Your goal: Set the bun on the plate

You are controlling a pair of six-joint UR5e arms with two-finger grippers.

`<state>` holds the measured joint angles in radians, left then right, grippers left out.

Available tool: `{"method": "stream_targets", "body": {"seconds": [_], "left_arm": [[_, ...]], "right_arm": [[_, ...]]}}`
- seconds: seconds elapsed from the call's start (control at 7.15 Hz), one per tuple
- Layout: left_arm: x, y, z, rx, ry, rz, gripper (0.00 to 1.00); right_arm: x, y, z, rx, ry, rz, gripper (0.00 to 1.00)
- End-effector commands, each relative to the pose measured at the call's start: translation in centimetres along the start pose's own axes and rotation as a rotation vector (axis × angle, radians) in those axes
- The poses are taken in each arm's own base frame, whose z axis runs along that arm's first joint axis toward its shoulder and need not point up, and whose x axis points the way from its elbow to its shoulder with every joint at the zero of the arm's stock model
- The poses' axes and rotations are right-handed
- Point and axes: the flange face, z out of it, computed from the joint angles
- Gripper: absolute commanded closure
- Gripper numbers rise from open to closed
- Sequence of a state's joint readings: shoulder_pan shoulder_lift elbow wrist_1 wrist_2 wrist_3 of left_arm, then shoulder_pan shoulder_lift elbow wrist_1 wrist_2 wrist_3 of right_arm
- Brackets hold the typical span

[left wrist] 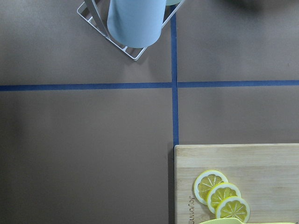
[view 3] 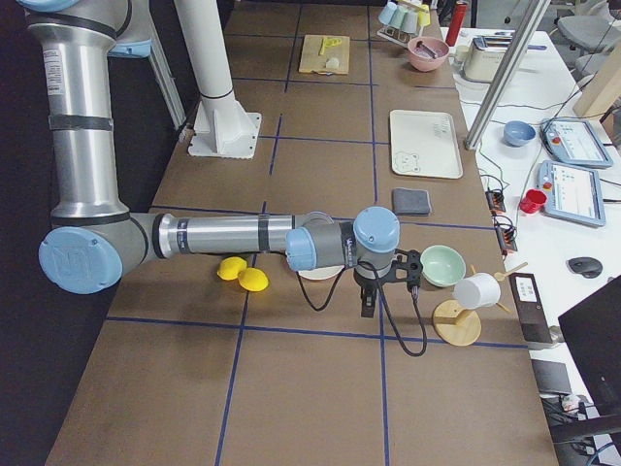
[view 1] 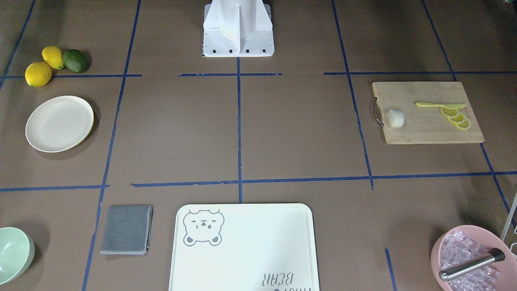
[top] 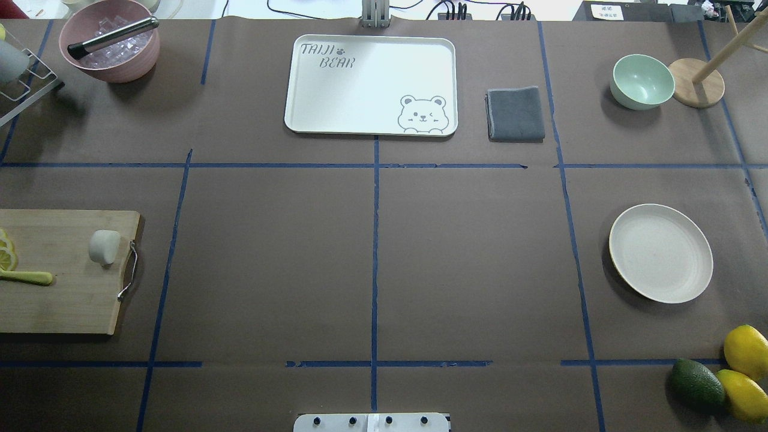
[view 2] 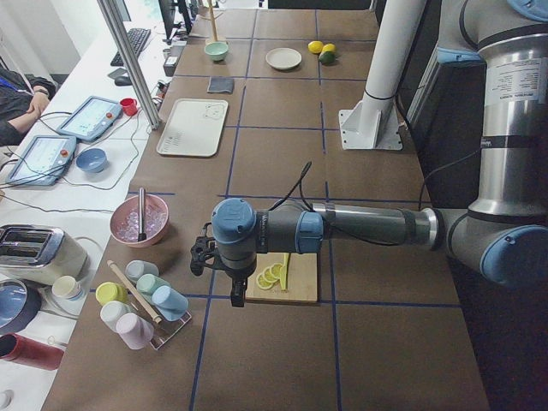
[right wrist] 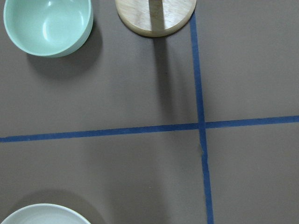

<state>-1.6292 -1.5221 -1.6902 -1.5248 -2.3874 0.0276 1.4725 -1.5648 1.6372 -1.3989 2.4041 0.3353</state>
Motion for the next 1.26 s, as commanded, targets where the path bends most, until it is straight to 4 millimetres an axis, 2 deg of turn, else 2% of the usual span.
{"method": "stream_targets", "body": {"seconds": [0.0, 0.14, 0.56, 0.84, 1.12], "left_arm": [[0.4, -0.2, -0.4, 0.02, 0.001, -0.028, 0.0], [0.4, 0.0, -0.4, 0.044, -0.001, -0.007, 0.0], [0.4, 0.0, -0.4, 0.051, -0.001, 0.001, 0.0], [0.6, 0.0, -0.4, 0.051, 0.001, 0.002, 0.0], [0.6, -0.1, -0.5, 0.052, -0.001, 0.004, 0.0]], "right_arm": [[-1.4, 4.6, 4.1, 0.056, -0.027, 0.006, 0.0], [-2.0, 7.7, 6.4, 0.061, -0.056, 0.023, 0.0], [-6.9, 10.5, 11.6, 0.044, -0.048, 0.049, 0.01], [-7.3, 12.9, 14.5, 0.024, 0.002, 0.028, 0.02], [-6.7, 14.4, 15.9, -0.017, 0.023, 0.022, 0.02]]}}
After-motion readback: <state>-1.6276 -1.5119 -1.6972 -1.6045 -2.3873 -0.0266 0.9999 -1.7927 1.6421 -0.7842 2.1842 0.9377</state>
